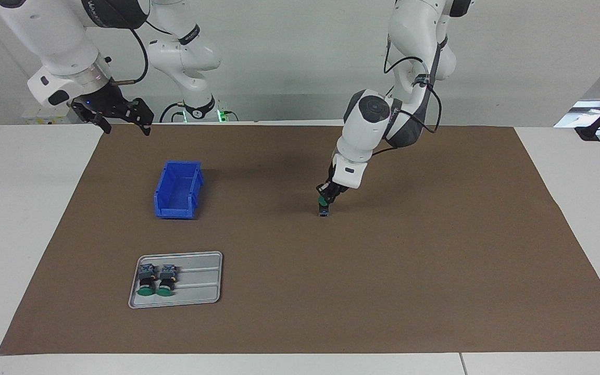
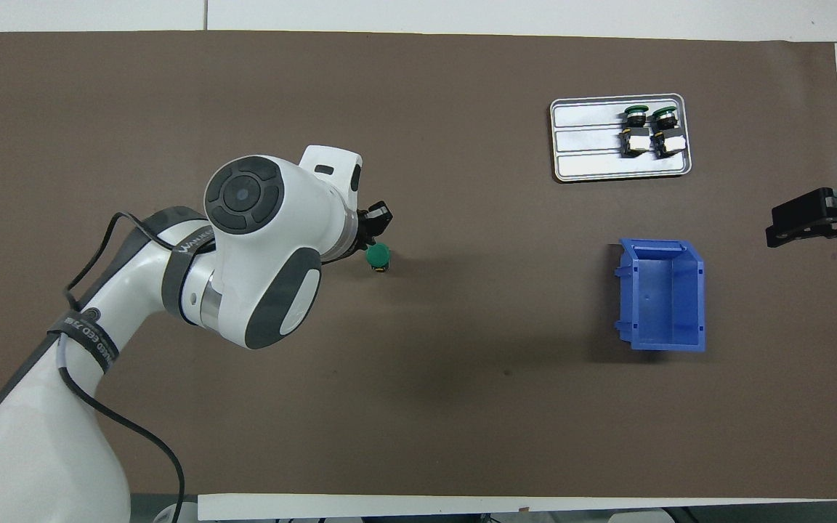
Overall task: Place and press button with both arms
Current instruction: 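Withdraw the left gripper while the right gripper reaches the button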
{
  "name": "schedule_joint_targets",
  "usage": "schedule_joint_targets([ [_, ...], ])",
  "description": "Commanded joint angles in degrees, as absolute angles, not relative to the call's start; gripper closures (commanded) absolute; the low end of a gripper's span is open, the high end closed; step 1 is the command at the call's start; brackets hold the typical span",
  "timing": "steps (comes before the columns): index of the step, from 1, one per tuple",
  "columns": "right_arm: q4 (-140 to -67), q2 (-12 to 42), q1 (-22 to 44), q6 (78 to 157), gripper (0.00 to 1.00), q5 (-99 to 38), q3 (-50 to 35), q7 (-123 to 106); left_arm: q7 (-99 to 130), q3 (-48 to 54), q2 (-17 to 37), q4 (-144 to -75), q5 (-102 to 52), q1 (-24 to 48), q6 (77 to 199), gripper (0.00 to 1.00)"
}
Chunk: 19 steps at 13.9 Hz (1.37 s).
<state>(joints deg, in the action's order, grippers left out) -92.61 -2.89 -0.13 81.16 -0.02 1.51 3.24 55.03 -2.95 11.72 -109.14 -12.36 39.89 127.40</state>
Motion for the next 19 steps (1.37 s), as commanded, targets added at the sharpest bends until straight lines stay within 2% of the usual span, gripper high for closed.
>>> schedule_joint_targets([
  [1, -93.69, -3.87, -0.35, 80.95, 0.01, -0.09, 1.49, 2.02, 54.15, -3.16, 10.2, -106.09, -11.17, 36.57, 120.43, 0.39],
  [3, -93.69, -3.87, -0.35, 81.21, 0.01, -0.26, 1.49, 1.85, 50.12, -3.16, 9.67, -104.77, -9.5, 33.15, 118.14, 0.17],
  [5, -93.69, -3.96, 0.26, 81.12, 0.01, -0.7, 0.79, 1.5, 47.04, -3.25, 8.8, -104.15, -9.06, 30.69, 117.34, 0.0],
  [10, -90.54, -0.28, 8.77, 86.48, 0.01, -3.43, -0.09, 5.86, 35.36, -3.16, 4.84, -103.8, -8.97, 19.71, 110.41, 0.0],
  [14, -75.88, 13.76, 21.76, 88.58, 0.01, -3.78, -0.87, 23.94, 27.61, -3.25, 4.13, -101.61, -8.01, 13.37, 103.91, 0.0],
  [19, -75.14, 26.17, 34.26, 107.1, 0.01, -2.9, -1.49, 40.07, 20.67, -3.16, 1.06, -101.34, -0.79, 11.34, 95.2, 0.0],
])
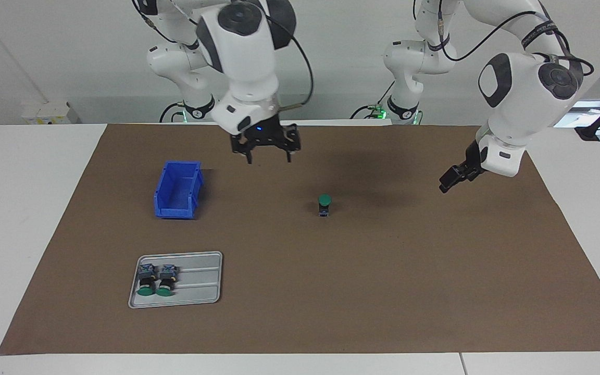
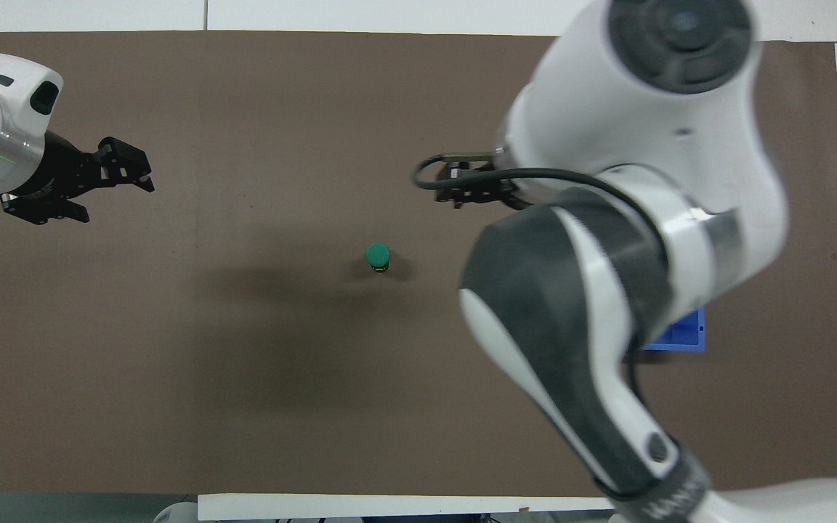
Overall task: Place and press button with both arms
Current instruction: 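Withdraw the left gripper while the right gripper reaches the button, then grasp the green button with the right gripper and carry it to the blue bin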
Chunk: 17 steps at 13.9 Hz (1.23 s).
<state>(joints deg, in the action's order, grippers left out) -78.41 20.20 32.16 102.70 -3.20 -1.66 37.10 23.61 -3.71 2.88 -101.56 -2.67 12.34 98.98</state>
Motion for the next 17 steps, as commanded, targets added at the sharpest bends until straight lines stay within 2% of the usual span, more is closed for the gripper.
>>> schedule_joint_targets([
  [1, -75.76, 28.19, 35.41, 110.79, 0.01, -2.38, -1.49, 40.25, 19.44, -3.16, 0.45, -101.08, 0.25, 11.34, 93.62, 0.0],
  [3, -77.68, 30.4, 37.35, 113.81, 0.01, -0.19, -1.49, 40.25, 17.5, -3.16, -0.96, -100.29, 3.24, 11.34, 90.28, 0.0],
  [6, -81.81, 31.02, 38.14, 116.8, 0.01, 0.26, -1.49, 42.44, 16.7, -3.25, -0.09, -92.75, 3.43, 10.99, 82.12, 0.0],
  [9, -87.87, 30.41, 38.76, 120.67, 0.02, 0.09, -1.49, 42.37, 16.61, -3.25, 0.09, -88.43, 3.43, 10.99, 77.54, 0.0],
  [12, -89.74, 30.76, 39.46, 121.99, 0.2, -0.26, -1.5, 42.8, 13.47, -3.34, 0.61, -86.05, 3.34, 10.81, 73.74, 0.0],
  [15, -89.91, 30.76, 39.64, 121.55, 0.46, -0.26, -1.49, 42.71, 10.55, -3.25, 0.18, -86.57, 3.16, 8.09, 74.44, 0.0],
  [16, -89.91, 30.76, 39.55, 121.38, 0.6, -0.26, -1.49, 42.54, 10.55, -3.25, 0.0, -87.01, 3.25, 7.82, 74.62, 0.0],
  [17, -89.74, 30.76, 39.38, 121.29, 0.78, -0.26, -1.58, 42.45, 10.63, -3.25, -0.09, -87.27, 3.25, 7.82, 74.53, 0.0],
])
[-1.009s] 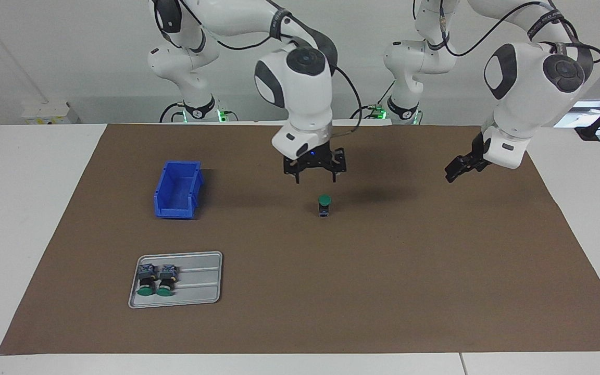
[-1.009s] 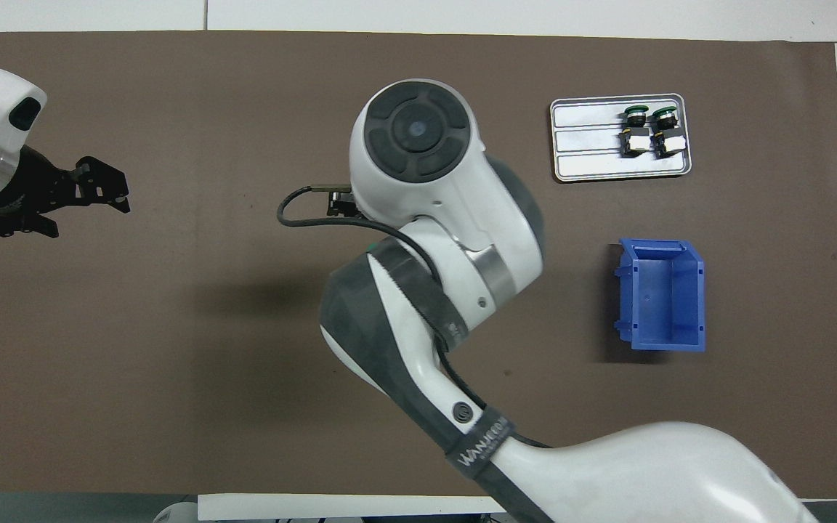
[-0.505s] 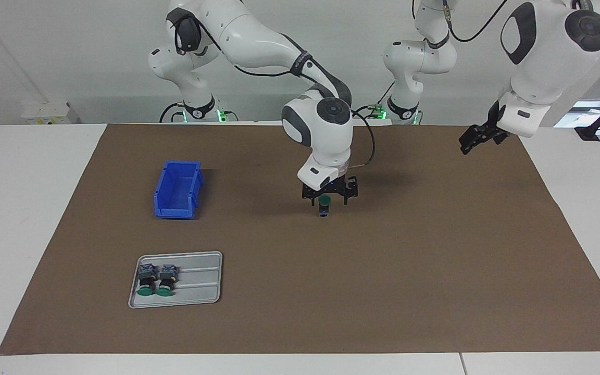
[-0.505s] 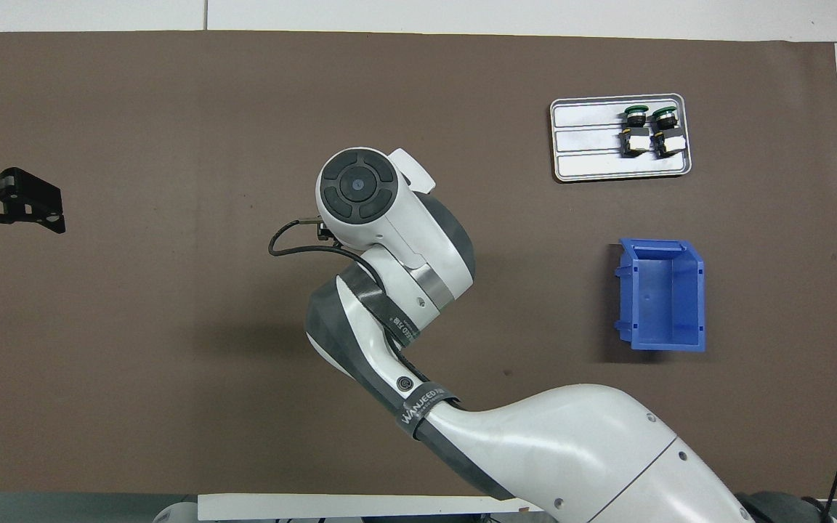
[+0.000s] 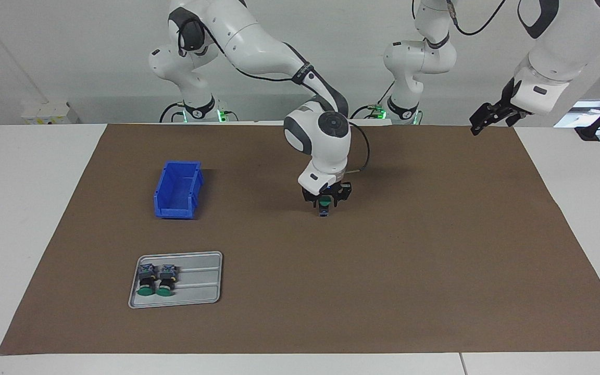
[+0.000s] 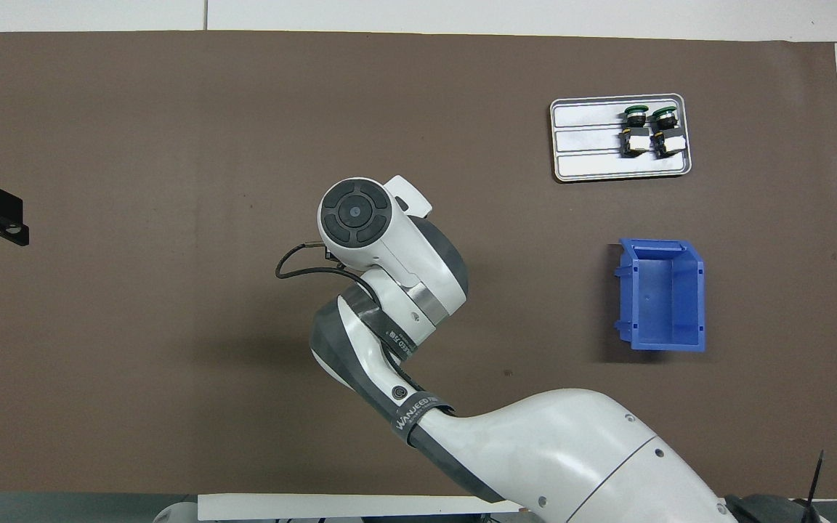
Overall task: Place and press button with both arms
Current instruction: 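Grasp the green button with the right gripper and carry it to the blue bin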
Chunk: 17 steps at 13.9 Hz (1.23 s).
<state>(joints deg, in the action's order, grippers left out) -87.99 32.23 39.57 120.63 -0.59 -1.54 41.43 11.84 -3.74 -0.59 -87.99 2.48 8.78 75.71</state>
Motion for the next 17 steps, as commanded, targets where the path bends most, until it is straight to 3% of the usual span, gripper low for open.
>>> schedule_joint_targets([
  [1, -89.13, 30.67, 39.46, 120.24, 1.0, -0.18, -1.5, 42.45, 10.9, -3.25, -0.44, -87.71, 3.25, 7.82, 74.62, 0.0],
  [4, -83.16, 30.06, 37.8, 109.89, 1.0, 0.53, -1.23, 38.51, 11.16, -3.25, -0.96, -89.2, 3.25, 7.82, 75.93, 0.0],
  [6, -85.67, 23.59, 32.37, 107.59, 1.0, -0.08, -1.14, 33.17, 11.25, -3.25, -2.02, -91.57, 3.25, 7.82, 78.91, 0.0],
  [9, -94.62, 11.55, 23.58, 102.93, 1.0, -1.14, -1.14, 21.48, 10.81, -3.25, -4.04, -95.79, 3.08, 7.74, 83.04, 0.0],
  [13, -114.56, -5.06, 8.91, 104.66, 1.0, -2.46, -1.14, 1.53, 10.72, -3.16, -5.01, -98.09, 2.9, 7.82, 85.78, 0.0],
  [17, -129.61, -10.71, -1.31, 117.13, 1.0, -2.46, -1.05, -9.66, 10.81, -3.16, -5.1, -98.09, 2.9, 8.17, 85.34, 0.0],
])
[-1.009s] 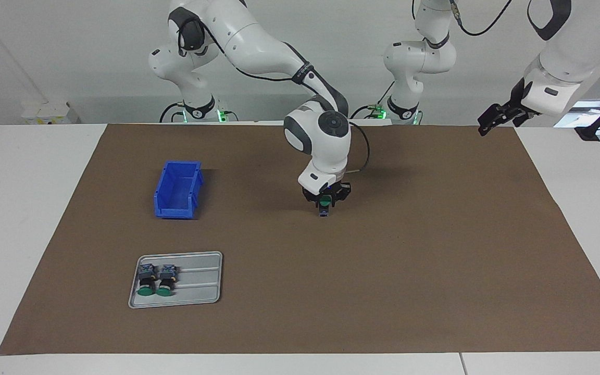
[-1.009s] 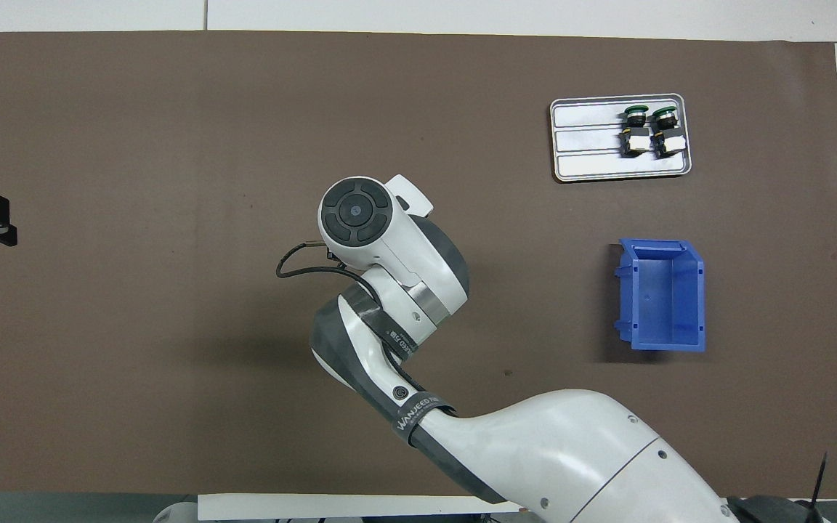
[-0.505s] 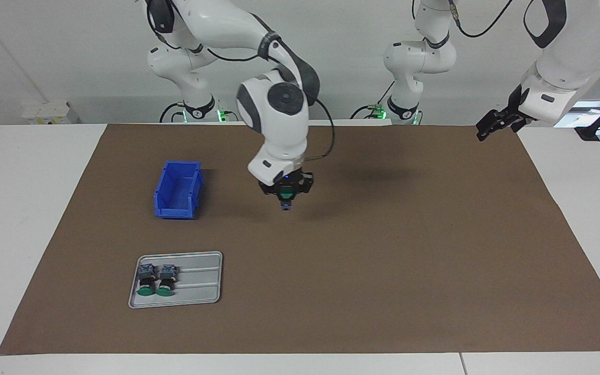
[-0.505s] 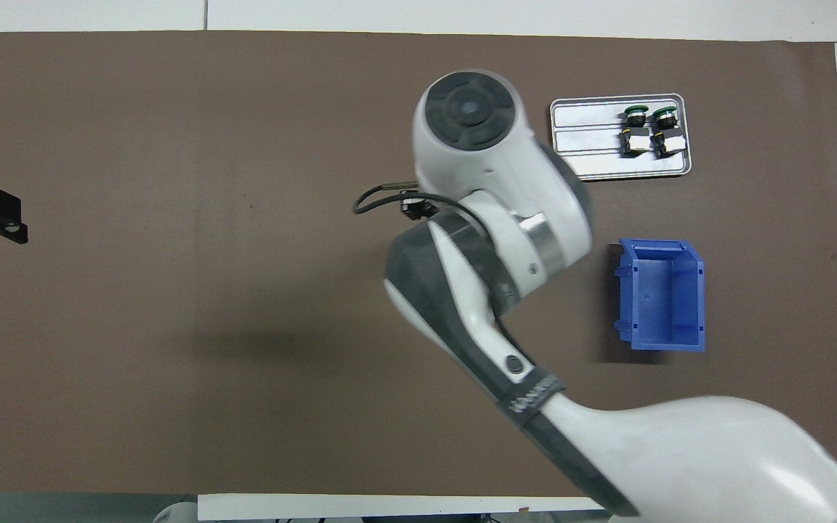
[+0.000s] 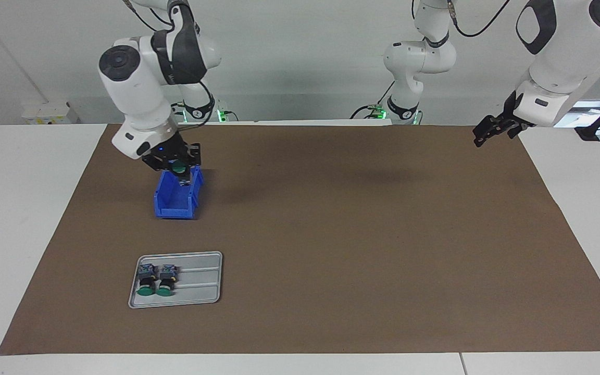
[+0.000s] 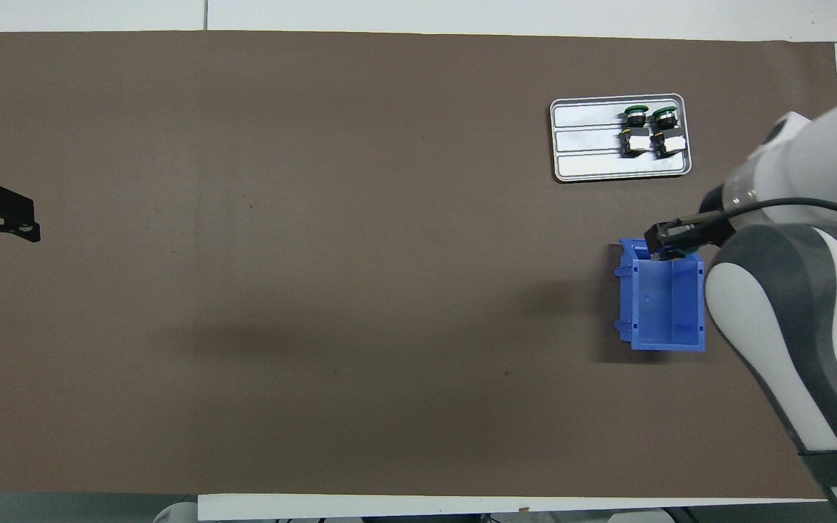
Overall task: Place and press button with both arms
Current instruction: 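Grasp the green button with the right gripper and carry it to the blue bin, then lower the button into the blue bin and open the right gripper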
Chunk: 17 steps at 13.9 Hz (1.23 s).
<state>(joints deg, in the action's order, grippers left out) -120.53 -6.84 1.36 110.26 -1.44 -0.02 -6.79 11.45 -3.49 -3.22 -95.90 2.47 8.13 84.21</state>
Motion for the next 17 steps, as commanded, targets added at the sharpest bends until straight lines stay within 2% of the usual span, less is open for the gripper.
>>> schedule_joint_targets([
  [1, -131.2, -10.55, -1.75, 118.38, 1.0, -2.55, -0.97, -9.41, 10.72, -3.16, -5.01, -98.0, 2.9, 8.26, 85.43, 0.0],
  [10, -134.99, -6.24, -1.67, 125.15, 0.97, -2.46, -0.97, -8.09, 10.81, -3.08, -4.92, -97.65, 2.9, 7.91, 85.34, 0.0],
  [14, -135.61, -4.31, -1.06, 127.0, 0.93, -2.46, -0.97, -7.38, 10.81, -2.99, -4.92, -97.65, 2.9, 8.44, 85.43, 0.0],
  [16, -135.7, -4.31, -0.97, 127.09, 0.86, -2.46, -0.97, -7.38, 10.9, -3.08, -4.92, -97.65, 2.9, 8.0, 85.34, 0.0],
  [17, -135.79, -4.31, -0.97, 127.26, 0.86, -2.46, -0.97, -7.38, 11.07, -3.08, -4.92, -97.65, 2.9, 7.91, 85.17, 0.0],
])
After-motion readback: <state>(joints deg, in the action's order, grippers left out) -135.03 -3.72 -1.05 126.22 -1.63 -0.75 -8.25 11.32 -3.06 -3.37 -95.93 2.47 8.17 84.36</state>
